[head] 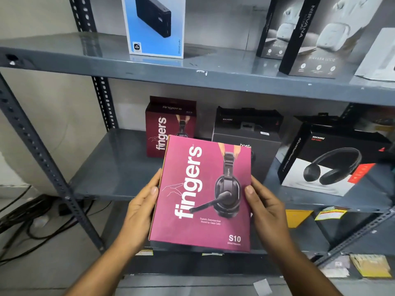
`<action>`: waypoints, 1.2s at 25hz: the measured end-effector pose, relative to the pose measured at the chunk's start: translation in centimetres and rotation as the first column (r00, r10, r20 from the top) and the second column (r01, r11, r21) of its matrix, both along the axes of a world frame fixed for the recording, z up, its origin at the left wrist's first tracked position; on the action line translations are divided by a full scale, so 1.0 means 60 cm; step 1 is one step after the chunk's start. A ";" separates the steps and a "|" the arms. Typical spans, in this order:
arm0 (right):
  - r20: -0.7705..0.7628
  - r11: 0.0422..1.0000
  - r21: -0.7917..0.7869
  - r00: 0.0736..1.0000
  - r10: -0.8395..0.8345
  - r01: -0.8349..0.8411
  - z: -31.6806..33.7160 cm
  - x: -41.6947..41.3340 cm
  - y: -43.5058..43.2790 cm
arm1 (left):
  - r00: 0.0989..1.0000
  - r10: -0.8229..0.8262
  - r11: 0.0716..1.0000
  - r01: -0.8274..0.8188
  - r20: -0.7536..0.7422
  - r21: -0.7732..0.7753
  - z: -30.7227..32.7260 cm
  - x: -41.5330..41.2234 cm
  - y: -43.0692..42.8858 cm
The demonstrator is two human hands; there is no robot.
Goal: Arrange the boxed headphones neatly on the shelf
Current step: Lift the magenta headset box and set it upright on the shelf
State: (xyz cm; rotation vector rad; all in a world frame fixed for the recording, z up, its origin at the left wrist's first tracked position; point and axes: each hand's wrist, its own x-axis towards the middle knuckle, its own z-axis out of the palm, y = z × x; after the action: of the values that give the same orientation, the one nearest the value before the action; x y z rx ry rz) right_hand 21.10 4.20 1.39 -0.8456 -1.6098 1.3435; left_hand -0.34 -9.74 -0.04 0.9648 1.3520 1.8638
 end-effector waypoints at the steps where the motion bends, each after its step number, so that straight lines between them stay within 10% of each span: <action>1: 0.019 1.000 0.003 1.000 0.004 -0.004 -0.004 -0.010 0.002 | 0.999 0.030 0.999 -0.031 -0.030 -0.022 -0.002 -0.013 0.001; 24: 0.266 0.987 -0.030 0.950 0.163 -0.161 -0.103 -0.307 0.138 | 0.904 0.418 0.880 -0.427 -0.088 -0.208 -0.082 -0.222 0.195; 27: 0.192 0.999 -0.030 0.981 -0.019 0.025 -0.141 -0.223 0.122 | 0.722 0.610 0.753 -0.657 -0.326 -0.046 -0.130 -0.115 0.156; 30: 0.077 0.915 -0.005 0.913 -0.401 0.402 -0.170 -0.103 0.135 | 0.865 0.373 0.909 -0.413 -0.335 -0.054 -0.167 -0.005 0.154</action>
State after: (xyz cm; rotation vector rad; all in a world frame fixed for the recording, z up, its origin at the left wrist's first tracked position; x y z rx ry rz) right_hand 14.90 12.31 -8.79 -1.1794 -1.3802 1.0456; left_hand -0.65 -0.50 -10.05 1.0119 1.9630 1.9390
